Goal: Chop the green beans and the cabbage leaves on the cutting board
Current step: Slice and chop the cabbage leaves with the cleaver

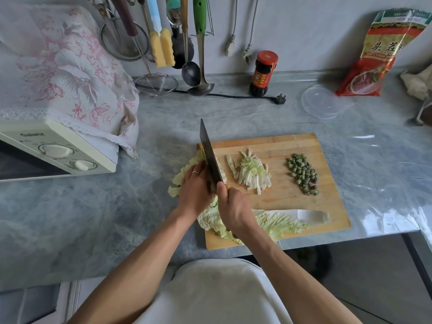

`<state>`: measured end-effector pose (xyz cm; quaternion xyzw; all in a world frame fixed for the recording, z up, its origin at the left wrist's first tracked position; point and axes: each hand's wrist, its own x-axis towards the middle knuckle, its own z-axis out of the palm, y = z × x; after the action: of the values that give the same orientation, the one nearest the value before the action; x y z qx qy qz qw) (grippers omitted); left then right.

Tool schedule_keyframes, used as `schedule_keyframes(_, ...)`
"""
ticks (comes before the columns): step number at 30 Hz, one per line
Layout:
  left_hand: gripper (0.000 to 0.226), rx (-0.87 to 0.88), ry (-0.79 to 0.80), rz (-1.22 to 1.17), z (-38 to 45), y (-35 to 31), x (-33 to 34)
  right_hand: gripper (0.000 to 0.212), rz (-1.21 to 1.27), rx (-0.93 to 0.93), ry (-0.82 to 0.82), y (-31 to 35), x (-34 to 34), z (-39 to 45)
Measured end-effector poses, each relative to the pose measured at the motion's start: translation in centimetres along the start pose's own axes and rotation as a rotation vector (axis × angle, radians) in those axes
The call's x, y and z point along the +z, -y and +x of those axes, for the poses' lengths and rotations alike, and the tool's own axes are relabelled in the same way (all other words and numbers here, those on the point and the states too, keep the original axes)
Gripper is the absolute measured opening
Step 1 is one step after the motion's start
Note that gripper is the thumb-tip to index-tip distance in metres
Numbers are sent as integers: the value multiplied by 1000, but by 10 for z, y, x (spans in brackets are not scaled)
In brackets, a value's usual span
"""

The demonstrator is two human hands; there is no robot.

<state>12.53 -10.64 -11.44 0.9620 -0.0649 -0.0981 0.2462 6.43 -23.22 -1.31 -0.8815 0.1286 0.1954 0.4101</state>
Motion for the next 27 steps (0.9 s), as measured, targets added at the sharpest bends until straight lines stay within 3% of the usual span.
schedule_keyframes(11,64,-26,27,-22,-2,1,9,42,-22,-13,0,-4,3,-4)
schedule_keyframes(16,62,-27,23,-6,-2,0,7,55,24,-140,-108,1,8,14)
schedule_keyframes(21,61,-31,19,-45,-5,-2,5,55,28,-227,-87,-15,13,-4)
schedule_keyframes(27,59,-60,15,-84,-9,-13,-6,45,133,24,-20,-2,-8,10)
